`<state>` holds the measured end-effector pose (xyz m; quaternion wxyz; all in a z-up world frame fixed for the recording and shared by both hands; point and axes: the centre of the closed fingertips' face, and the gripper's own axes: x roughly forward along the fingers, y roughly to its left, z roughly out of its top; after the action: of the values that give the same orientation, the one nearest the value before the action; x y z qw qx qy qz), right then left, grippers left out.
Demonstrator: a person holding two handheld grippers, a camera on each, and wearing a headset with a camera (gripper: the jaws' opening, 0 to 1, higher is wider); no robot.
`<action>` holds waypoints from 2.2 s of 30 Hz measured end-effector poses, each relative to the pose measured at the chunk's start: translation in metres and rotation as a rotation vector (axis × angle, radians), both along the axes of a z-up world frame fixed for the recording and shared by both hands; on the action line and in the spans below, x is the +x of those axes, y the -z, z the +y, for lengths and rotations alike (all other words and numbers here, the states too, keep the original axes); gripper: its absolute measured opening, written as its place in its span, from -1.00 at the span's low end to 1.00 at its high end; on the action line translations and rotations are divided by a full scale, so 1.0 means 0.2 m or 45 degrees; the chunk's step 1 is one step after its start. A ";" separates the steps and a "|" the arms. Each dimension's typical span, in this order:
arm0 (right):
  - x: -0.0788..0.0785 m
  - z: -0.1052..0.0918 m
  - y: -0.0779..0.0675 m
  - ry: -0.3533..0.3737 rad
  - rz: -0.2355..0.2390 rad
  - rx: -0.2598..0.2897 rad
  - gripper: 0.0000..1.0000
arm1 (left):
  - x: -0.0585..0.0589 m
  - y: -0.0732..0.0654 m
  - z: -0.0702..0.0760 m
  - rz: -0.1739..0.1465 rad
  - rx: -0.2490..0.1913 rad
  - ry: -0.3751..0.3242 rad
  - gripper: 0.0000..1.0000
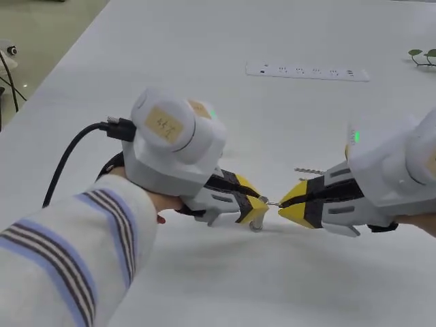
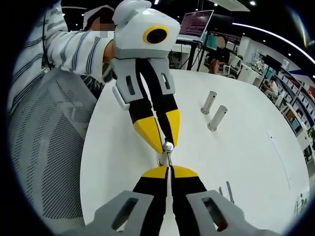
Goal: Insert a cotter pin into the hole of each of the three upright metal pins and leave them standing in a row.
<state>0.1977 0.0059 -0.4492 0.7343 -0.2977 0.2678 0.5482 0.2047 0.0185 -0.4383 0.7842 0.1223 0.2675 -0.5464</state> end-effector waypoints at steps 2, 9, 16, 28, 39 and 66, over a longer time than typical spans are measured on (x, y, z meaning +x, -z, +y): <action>0.00 0.00 0.00 0.006 0.003 0.007 -1.00 | 0.00 0.00 0.00 -0.003 0.002 0.004 -0.89; 0.01 0.01 -0.01 0.009 0.001 0.007 -1.00 | 0.00 0.00 0.00 -0.007 0.016 0.012 -0.89; 0.02 0.03 0.00 -0.001 -0.008 0.000 -1.00 | 0.00 0.01 0.00 -0.018 0.039 0.025 -0.89; 0.02 0.06 0.00 0.008 -0.007 -0.001 -1.00 | 0.00 0.02 0.00 -0.031 0.061 0.022 -0.89; 0.02 0.03 0.00 0.099 0.002 0.040 -0.82 | 0.03 -0.01 0.05 -0.064 0.063 -0.038 -0.58; 0.00 0.14 0.08 0.202 0.198 0.349 -0.74 | -0.15 -0.22 0.28 -0.106 -0.110 -0.249 0.86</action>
<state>0.1968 0.0345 -0.4649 0.7860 -0.1294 0.2693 0.5413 0.1746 0.0738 -0.3952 0.8486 0.0842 0.2217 -0.4729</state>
